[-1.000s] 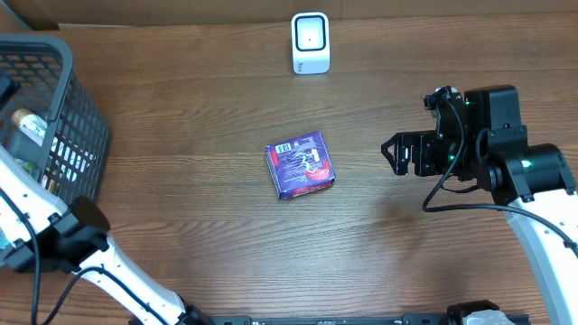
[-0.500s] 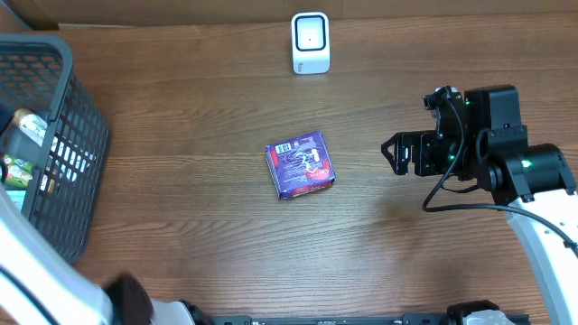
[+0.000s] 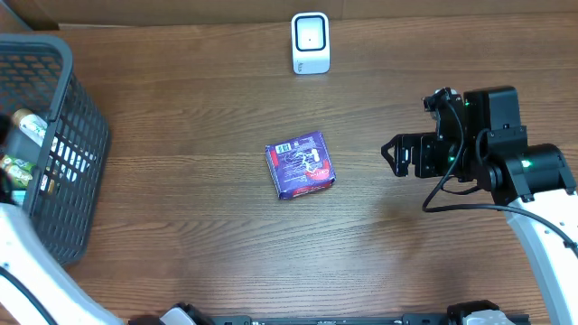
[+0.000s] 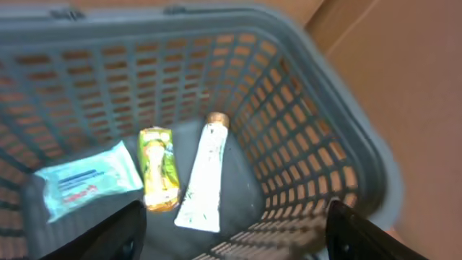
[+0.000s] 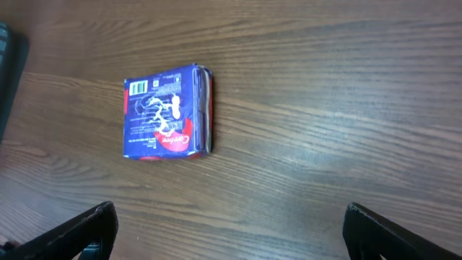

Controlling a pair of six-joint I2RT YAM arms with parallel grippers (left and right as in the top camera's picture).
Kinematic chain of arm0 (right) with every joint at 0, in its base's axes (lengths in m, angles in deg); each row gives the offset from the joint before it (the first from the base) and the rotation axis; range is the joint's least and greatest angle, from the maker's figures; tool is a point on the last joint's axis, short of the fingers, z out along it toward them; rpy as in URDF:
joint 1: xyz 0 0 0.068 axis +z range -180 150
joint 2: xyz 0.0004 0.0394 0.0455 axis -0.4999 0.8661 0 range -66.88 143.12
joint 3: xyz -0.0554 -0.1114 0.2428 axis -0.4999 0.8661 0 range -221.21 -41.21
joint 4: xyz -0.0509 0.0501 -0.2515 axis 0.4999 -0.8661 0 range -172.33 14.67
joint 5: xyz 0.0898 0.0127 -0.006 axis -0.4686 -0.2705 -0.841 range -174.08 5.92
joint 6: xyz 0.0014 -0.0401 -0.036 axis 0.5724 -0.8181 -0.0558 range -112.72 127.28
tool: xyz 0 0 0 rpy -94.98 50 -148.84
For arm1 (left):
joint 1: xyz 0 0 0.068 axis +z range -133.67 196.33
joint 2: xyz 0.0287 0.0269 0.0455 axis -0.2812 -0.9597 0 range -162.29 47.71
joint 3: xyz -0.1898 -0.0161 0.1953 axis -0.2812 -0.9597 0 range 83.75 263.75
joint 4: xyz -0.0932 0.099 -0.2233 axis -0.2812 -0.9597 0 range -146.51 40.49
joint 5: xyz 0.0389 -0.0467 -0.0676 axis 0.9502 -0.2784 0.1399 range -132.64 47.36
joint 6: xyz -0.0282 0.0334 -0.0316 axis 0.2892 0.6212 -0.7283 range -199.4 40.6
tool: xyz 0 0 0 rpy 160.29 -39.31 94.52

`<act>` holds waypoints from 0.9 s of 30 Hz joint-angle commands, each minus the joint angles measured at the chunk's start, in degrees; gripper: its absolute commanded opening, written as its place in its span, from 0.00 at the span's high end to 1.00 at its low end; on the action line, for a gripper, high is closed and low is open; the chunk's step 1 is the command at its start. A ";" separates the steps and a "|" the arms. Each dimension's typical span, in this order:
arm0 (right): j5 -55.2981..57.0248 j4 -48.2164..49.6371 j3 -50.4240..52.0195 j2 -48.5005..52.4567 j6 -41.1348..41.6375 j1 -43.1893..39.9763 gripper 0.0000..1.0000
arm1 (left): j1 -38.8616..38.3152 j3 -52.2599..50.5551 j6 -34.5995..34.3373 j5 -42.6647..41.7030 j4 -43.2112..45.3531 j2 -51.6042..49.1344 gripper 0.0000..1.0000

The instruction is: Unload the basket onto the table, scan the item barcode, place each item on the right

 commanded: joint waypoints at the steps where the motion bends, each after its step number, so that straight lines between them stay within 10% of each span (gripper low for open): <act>1: -0.24 -0.11 -1.20 -0.17 0.00 -0.37 0.00 | 6.80 3.17 -1.16 -16.09 0.83 -5.05 0.30; 27: -0.50 -0.57 -1.20 -0.17 0.02 -0.35 0.00 | -3.37 9.66 3.54 3.30 -4.63 -37.48 0.21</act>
